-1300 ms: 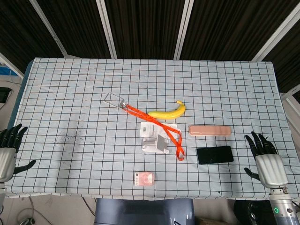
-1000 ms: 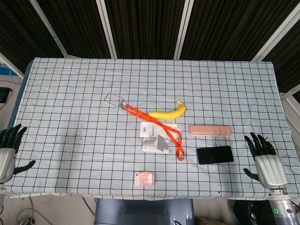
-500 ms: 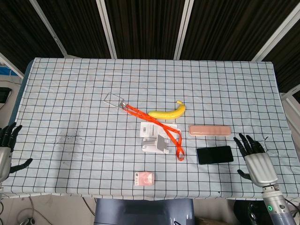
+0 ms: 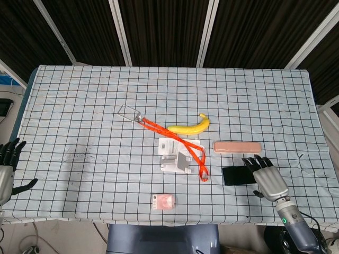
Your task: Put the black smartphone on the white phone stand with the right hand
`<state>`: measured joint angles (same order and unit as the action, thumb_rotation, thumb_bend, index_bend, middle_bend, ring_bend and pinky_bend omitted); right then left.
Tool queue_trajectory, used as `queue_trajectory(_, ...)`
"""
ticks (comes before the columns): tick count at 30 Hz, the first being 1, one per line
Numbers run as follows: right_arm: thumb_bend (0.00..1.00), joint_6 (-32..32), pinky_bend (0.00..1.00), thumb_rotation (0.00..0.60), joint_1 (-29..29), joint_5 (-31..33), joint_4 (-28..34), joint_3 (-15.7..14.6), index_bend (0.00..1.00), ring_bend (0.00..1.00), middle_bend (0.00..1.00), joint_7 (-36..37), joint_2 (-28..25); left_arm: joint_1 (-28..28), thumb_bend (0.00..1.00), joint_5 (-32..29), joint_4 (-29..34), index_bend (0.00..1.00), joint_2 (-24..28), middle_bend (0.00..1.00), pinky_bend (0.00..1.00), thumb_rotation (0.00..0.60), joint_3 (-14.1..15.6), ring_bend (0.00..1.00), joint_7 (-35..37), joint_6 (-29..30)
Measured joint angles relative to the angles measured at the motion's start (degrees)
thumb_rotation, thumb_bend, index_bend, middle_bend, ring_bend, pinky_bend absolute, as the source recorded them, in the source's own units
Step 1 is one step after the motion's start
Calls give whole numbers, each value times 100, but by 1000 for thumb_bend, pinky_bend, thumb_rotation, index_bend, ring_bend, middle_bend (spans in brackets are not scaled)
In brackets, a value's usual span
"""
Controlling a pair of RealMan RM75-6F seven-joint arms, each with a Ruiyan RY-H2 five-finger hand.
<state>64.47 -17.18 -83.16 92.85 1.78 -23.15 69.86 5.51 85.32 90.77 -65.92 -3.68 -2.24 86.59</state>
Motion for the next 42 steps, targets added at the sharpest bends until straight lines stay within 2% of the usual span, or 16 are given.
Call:
queue_trajectory(7,197,-418,192,600,-219,454,-126,42,196,123,212,-297,228,17,0,-10,14,0,23,0,0,600,8,0,40,-55)
queue_trajectory(21,260,-719,192,600,-497,943,-277,146,289,163,275,-484,517,45,0,-71,41,0,34,0,0,600,-15,0,91,-118)
queue_trajectory(42,263,-863,192,600,-725,1272,-366,80,310,165,285,-583,734,43,0,-99,57,0,62,0,0,600,-24,0,175,-126)
